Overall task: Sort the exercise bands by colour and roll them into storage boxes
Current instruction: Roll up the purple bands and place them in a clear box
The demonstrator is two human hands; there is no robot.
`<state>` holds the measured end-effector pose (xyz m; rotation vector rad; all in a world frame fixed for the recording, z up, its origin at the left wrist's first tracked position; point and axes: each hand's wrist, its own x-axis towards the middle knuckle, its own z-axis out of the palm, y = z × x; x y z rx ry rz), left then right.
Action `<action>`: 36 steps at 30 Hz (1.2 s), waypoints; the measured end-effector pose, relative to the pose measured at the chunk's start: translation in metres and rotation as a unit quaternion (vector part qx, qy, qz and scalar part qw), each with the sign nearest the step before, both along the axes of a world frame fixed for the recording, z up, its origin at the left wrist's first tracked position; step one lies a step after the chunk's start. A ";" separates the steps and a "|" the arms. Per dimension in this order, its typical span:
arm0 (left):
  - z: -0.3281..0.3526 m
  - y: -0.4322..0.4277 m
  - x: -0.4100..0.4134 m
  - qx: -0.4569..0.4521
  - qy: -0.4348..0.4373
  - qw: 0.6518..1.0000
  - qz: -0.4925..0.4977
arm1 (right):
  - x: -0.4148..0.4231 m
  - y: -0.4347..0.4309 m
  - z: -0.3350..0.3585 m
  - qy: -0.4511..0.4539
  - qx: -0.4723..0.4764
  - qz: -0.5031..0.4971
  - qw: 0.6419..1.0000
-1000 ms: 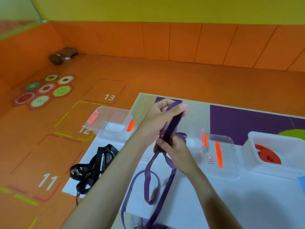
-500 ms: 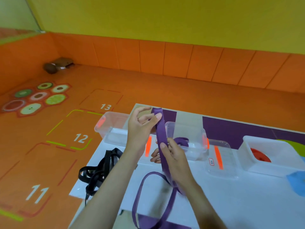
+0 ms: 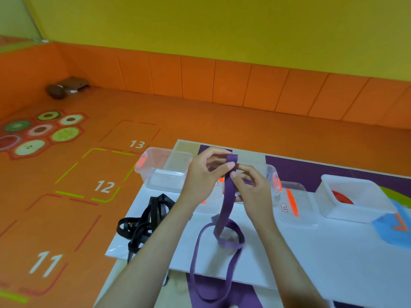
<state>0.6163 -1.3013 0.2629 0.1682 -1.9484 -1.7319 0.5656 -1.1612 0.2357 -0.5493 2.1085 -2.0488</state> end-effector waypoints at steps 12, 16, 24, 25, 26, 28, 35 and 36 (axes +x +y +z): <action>-0.013 0.001 -0.061 -0.168 0.020 0.984 -0.055 | -0.081 0.013 0.004 -0.065 -0.027 -0.021 0.997; -0.014 0.001 -0.093 -0.041 -0.026 0.997 -0.055 | -0.114 0.018 0.002 -0.054 -0.026 -0.001 0.998; -0.029 0.002 -0.143 -0.023 -0.061 0.998 -0.024 | -0.165 0.027 -0.007 -0.125 -0.035 0.087 0.988; -0.028 0.002 -0.147 0.001 -0.066 0.998 -0.023 | -0.170 0.028 -0.009 -0.132 -0.041 0.087 0.987; -0.028 0.003 -0.150 0.027 -0.069 0.997 -0.028 | -0.174 0.029 -0.011 -0.139 -0.050 0.082 0.986; -0.029 0.003 -0.156 0.039 -0.067 0.996 -0.034 | -0.179 0.030 -0.018 -0.169 -0.072 0.076 0.980; -0.049 0.007 -0.162 0.061 -0.028 0.998 0.008 | -0.185 0.025 -0.033 -0.343 -0.163 0.166 0.910; -0.051 0.007 -0.162 0.055 -0.026 0.998 0.008 | -0.185 0.023 -0.033 -0.357 -0.165 0.162 0.905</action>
